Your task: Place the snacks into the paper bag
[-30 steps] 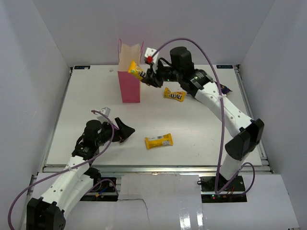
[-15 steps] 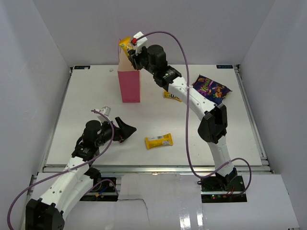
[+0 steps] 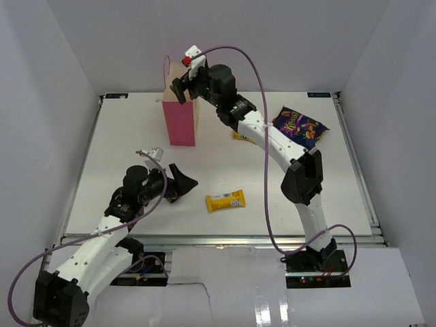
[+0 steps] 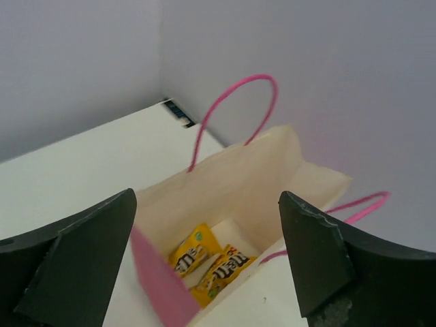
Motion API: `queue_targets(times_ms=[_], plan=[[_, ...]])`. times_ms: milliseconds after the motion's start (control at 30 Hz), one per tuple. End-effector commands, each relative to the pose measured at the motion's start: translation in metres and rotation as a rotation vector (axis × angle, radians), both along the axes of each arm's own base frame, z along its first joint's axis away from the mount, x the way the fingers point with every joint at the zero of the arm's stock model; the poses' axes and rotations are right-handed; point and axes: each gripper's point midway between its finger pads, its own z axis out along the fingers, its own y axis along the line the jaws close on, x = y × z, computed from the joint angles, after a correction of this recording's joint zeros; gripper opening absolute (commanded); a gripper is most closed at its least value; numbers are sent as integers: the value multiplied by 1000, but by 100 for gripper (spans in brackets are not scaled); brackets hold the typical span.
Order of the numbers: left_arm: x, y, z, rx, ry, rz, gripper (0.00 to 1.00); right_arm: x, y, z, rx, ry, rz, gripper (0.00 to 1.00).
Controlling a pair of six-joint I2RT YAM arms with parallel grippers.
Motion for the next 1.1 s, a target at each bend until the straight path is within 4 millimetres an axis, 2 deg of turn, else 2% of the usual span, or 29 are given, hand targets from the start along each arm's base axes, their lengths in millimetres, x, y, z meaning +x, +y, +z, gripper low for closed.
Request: queue_targets(times_ms=[0, 33, 67, 100, 133, 167, 200, 233, 267, 300, 333, 367, 400, 433, 467, 500, 633, 767, 900, 1000, 1067], plan=[[6, -18, 26, 27, -91, -84, 97, -81, -8, 60, -49, -87, 389, 92], [10, -23, 16, 56, -60, -102, 96, -106, -20, 75, -80, -129, 466, 92], [8, -36, 23, 70, -79, -148, 95, -124, -25, 45, -124, -69, 587, 93], [12, -41, 20, 116, -100, -168, 95, -148, -40, 42, -152, -29, 647, 93], [11, -57, 15, 156, -87, -222, 95, -159, -54, 0, -204, 47, 734, 92], [12, -64, 11, 191, -90, -248, 95, -166, -67, -22, -227, 104, 752, 92], [12, -70, 6, 227, -93, -279, 95, -172, -82, -39, -241, 155, 761, 92], [13, -76, -13, 306, -87, -332, 95, -171, -113, -47, -248, 196, 727, 92], [11, -92, -7, 333, -125, -384, 95, -175, -130, -64, -242, 253, 735, 92], [9, -99, -13, 370, -140, -427, 95, -179, -150, -104, -253, 365, 711, 92], [10, -105, -19, 434, -181, -474, 95, -170, -183, -113, -242, 409, 633, 92], [1, -116, -39, 493, -155, -543, 95, -170, -201, -127, -247, 440, 607, 92], [4, -126, -36, 516, -182, -567, 96, -177, -218, -147, -253, 497, 578, 92], [4, -132, -42, 547, -185, -599, 95, -177, -232, -158, -256, 525, 543, 92], [-1, -134, -67, 624, -152, -654, 95, -172, -255, -169, -252, 552, 485, 92], [4, -142, -66, 645, -167, -667, 94, -176, -273, -181, -238, 587, 442, 92], [0, -151, -96, 767, -142, -765, 89, -183, -293, -194, -210, 624, 389, 93], [-10, -156, -111, 824, -136, -813, 85, -185, -298, -199, -190, 649, 378, 93], [-6, -147, -129, 925, -116, -786, 77, -182, -298, -201, -174, 667, 385, 93], [0, -141, -139, 977, -100, -741, 68, -180, -296, -200, -160, 674, 396, 93], [2, -143, -136, 980, -102, -722, 57, -179, -295, -199, -154, 677, 402, 93]])
